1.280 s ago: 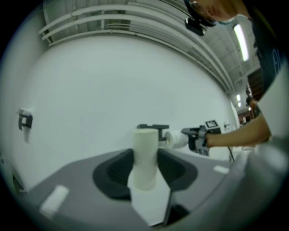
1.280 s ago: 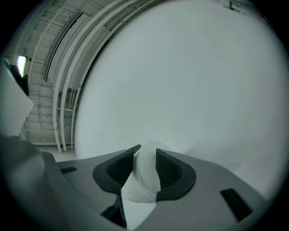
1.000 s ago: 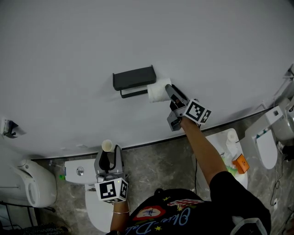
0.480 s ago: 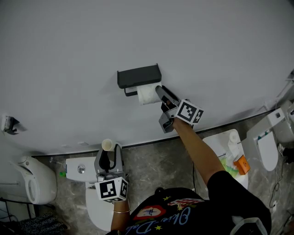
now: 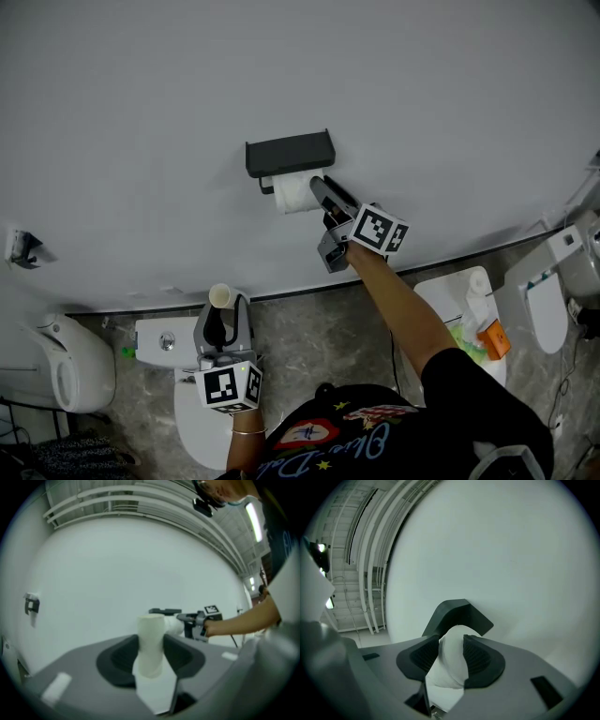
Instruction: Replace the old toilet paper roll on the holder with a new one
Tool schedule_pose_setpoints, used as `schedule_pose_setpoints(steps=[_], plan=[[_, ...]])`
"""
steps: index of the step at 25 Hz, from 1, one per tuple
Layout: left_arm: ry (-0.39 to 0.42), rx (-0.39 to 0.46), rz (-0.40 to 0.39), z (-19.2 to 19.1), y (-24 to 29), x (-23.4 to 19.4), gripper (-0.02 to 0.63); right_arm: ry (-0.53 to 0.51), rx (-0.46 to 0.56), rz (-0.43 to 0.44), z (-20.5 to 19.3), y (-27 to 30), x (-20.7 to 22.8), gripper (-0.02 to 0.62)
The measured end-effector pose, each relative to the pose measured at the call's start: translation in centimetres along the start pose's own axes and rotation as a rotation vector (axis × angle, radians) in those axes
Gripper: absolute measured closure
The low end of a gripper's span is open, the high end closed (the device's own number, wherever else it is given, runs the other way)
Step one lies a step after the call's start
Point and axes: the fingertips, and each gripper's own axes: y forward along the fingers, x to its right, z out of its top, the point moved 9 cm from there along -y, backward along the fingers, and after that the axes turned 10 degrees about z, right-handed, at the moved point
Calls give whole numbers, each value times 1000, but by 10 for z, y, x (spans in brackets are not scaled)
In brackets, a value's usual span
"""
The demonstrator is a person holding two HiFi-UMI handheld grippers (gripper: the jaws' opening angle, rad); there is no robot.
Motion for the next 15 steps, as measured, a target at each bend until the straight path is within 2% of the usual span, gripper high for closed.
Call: schedule_pose_setpoints(steps=[4, 9, 11, 15], plan=[[-1, 4, -1, 0, -1, -2, 445, -48, -43, 0, -1, 3, -3, 433], [0, 1, -3, 0, -4, -2, 445, -96, -27, -14, 8, -6, -7, 433], [3, 5, -8, 0, -5, -1, 445, -152, -38, -39, 12, -14, -9, 433], [10, 7, -32, -1, -11, 7, 445, -336, -106, -90, 11, -52, -23, 433]])
